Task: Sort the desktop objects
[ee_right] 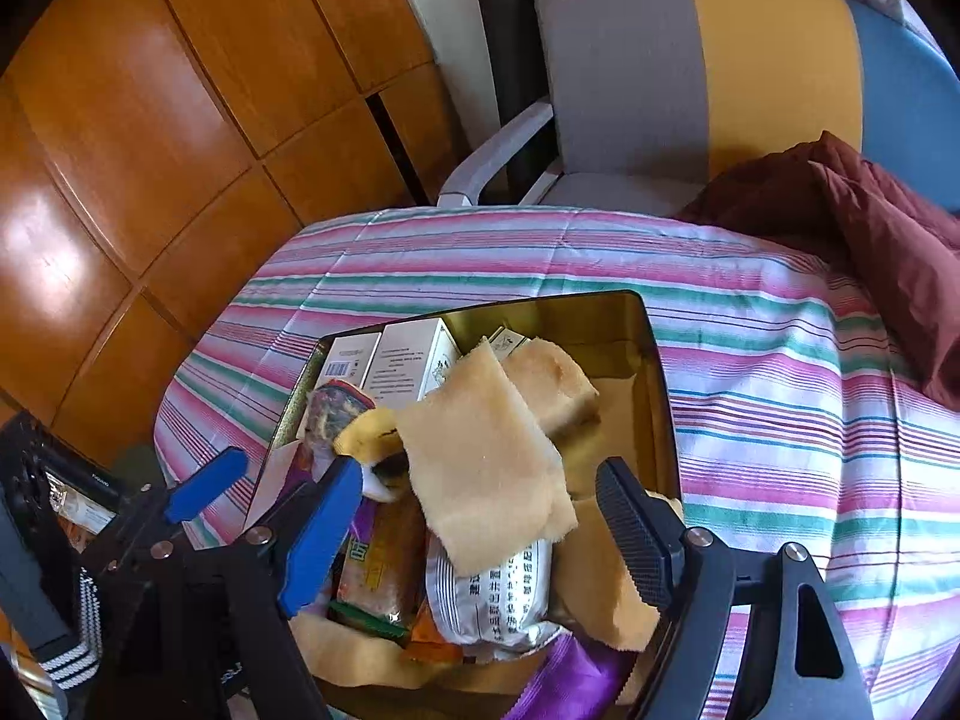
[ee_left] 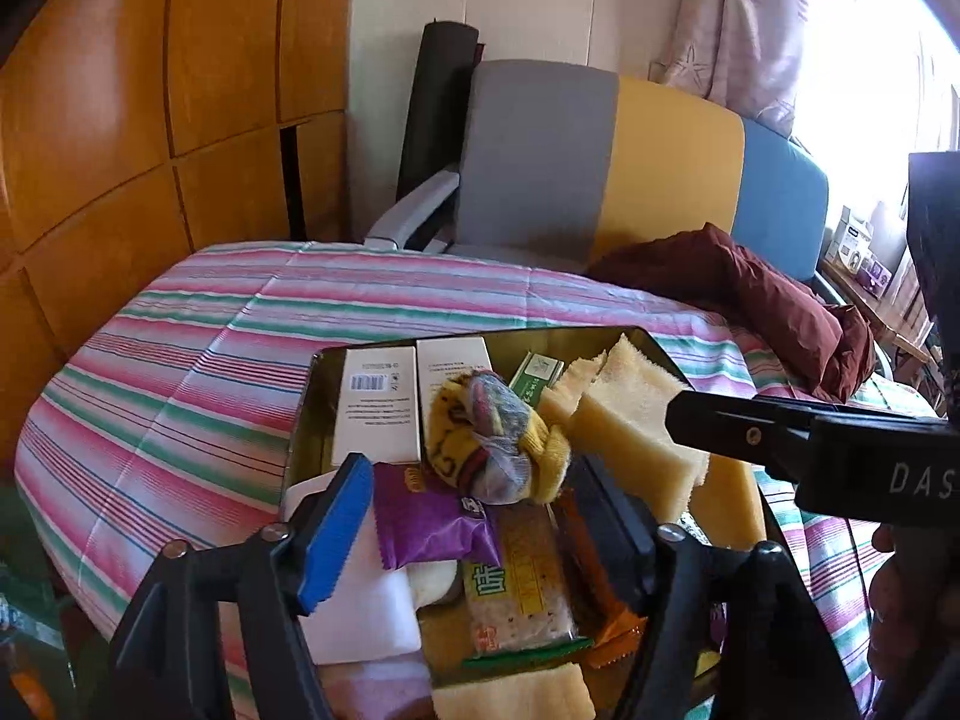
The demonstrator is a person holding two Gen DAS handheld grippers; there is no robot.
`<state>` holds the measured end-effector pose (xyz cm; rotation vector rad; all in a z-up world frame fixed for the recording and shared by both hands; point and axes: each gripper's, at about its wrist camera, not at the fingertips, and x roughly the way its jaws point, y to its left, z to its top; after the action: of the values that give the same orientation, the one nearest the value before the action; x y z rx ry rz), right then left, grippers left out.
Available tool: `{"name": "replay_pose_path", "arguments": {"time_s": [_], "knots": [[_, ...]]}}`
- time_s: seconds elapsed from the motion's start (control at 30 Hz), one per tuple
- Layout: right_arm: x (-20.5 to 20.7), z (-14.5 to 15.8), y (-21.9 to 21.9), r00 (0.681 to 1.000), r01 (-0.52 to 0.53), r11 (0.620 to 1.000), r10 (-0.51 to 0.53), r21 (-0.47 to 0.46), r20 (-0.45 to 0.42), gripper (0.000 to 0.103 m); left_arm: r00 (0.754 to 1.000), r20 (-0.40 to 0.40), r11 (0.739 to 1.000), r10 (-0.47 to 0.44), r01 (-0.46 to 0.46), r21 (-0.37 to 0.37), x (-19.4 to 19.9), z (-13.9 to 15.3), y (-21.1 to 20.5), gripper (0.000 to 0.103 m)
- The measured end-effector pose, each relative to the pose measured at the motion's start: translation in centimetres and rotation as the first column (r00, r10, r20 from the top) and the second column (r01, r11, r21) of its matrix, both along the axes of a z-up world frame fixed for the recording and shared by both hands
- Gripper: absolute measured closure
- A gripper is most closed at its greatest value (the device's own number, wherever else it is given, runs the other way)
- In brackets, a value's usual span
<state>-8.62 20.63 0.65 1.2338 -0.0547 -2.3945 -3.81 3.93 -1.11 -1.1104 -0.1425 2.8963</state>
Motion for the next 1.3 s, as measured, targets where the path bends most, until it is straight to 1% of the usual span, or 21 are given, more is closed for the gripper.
{"name": "replay_pose_path", "arguments": {"time_s": [0.3, 0.4, 0.53, 0.7, 0.77, 0.8, 0.93, 1.03, 1.2, 1.3], "knots": [[3.2, 0.9, 0.5, 0.997, 0.008, 1.0, -0.007, 0.025, -0.07, 0.017, 0.998, -0.042, 0.999, 0.045, -0.045, -0.021, 2.5, 1.8, -0.4, 0.031], [4.5, 1.2, 0.8, 0.995, 0.015, 1.0, -0.012, 0.028, -0.099, 0.015, 0.996, -0.051, 0.997, 0.069, -0.07, -0.033, 3.5, 2.2, -0.4, 0.028], [6.2, 1.4, 1.0, 0.989, 0.029, 0.999, -0.022, 0.044, -0.146, 0.015, 0.994, -0.064, 0.995, 0.093, -0.094, -0.021, 4.6, 2.7, -0.6, 0.027], [8.5, 1.5, 1.7, 0.979, 0.064, 0.996, -0.049, 0.067, -0.198, 0.012, 0.986, -0.076, 0.988, 0.145, -0.148, -0.042, 6.0, 3.2, -0.6, 0.027], [9.1, 1.4, 1.9, 0.976, 0.077, 0.993, -0.058, 0.084, -0.209, 0.011, 0.982, -0.072, 0.981, 0.176, -0.181, -0.064, 6.4, 3.4, -0.5, 0.027], [9.4, 1.2, 1.9, 0.975, 0.082, 0.992, -0.06, 0.097, -0.215, 0.01, 0.981, -0.074, 0.981, 0.181, -0.186, -0.064, 6.6, 3.4, -0.5, 0.027], [10.1, 0.6, 1.8, 0.974, 0.083, 0.987, -0.05, 0.14, -0.223, 0.01, 0.976, -0.08, 0.978, 0.202, -0.205, -0.026, 7.3, 3.7, -0.8, 0.027], [10.5, 0.2, 1.7, 0.972, 0.081, 0.985, -0.044, 0.155, -0.229, 0.01, 0.967, -0.093, 0.969, 0.239, -0.243, -0.039, 7.8, 3.9, -1.2, 0.027], [10.9, -0.1, 1.1, 0.972, 0.072, 0.984, -0.033, 0.163, -0.231, 0.01, 0.958, -0.097, 0.962, 0.269, -0.271, -0.011, 8.2, 4.0, -1.7, 0.028], [11.2, -0.1, 0.5, 0.971, 0.063, 0.982, -0.019, 0.177, -0.238, 0.01, 0.953, -0.108, 0.958, 0.284, -0.287, -0.011, 8.5, 4.0, -1.9, 0.028]]}}
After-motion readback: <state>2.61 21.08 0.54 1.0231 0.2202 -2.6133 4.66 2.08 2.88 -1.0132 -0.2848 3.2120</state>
